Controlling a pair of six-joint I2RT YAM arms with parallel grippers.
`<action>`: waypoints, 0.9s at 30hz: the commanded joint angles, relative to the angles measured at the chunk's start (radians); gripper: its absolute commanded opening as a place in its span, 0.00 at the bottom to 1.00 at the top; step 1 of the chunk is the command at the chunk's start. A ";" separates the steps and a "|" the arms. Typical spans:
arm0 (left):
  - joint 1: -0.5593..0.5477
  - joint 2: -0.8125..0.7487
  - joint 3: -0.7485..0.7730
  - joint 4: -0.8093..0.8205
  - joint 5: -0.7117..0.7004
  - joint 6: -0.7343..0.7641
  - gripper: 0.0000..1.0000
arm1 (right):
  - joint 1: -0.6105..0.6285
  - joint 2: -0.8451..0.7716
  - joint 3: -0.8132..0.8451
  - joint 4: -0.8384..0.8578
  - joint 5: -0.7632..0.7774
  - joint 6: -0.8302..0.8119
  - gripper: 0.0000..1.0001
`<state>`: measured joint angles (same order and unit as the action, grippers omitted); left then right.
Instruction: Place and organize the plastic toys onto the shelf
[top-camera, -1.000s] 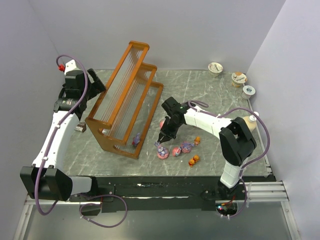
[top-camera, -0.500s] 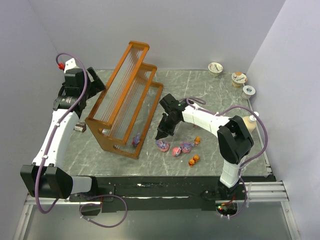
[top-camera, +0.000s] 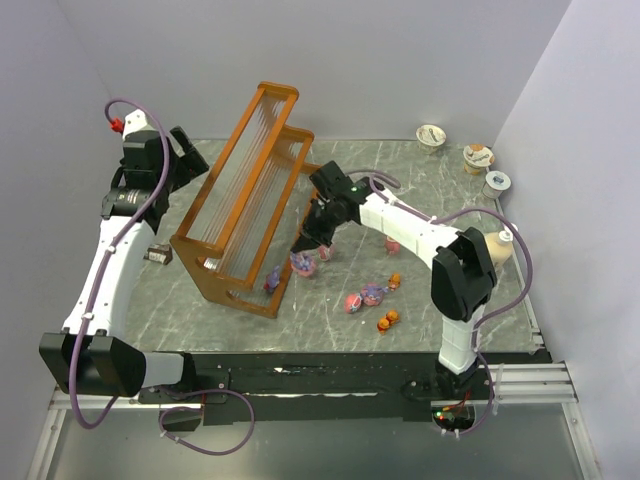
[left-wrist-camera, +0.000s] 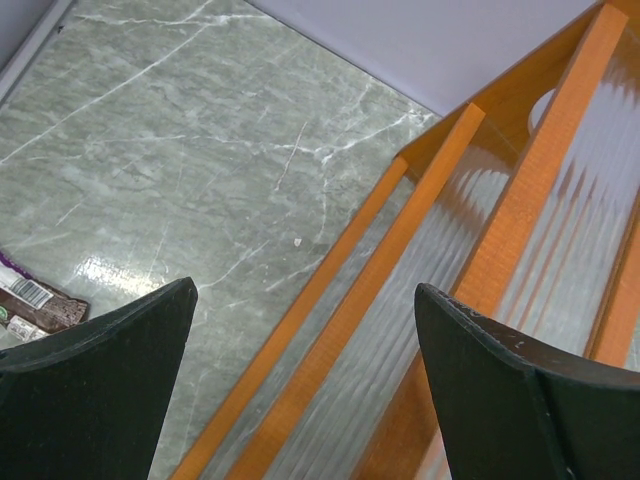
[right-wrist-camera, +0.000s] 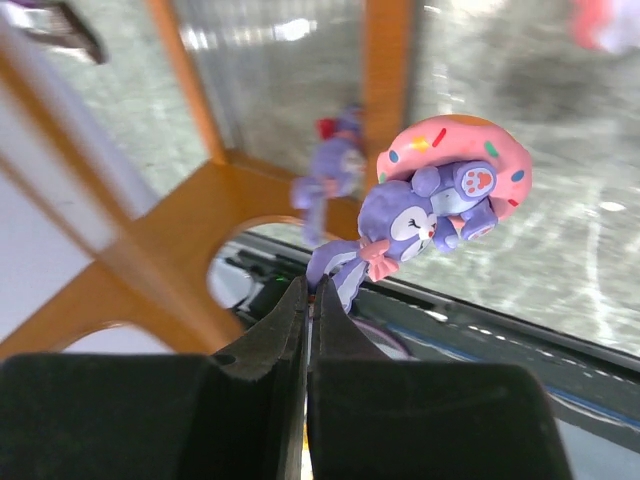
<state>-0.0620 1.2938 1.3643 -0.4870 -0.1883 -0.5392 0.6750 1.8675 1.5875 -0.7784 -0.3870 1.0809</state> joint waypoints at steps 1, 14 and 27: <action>0.007 0.004 0.061 0.007 0.024 0.001 0.96 | -0.008 0.047 0.141 0.024 -0.033 0.017 0.00; 0.007 0.010 0.098 -0.018 0.015 0.015 0.96 | -0.069 0.029 -0.016 0.439 -0.079 0.106 0.00; 0.008 0.045 0.124 -0.021 0.033 -0.002 0.96 | -0.092 -0.025 -0.221 0.884 -0.133 0.140 0.00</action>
<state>-0.0593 1.3441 1.4387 -0.5083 -0.1654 -0.5392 0.5945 1.9320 1.3777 -0.0898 -0.4992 1.2114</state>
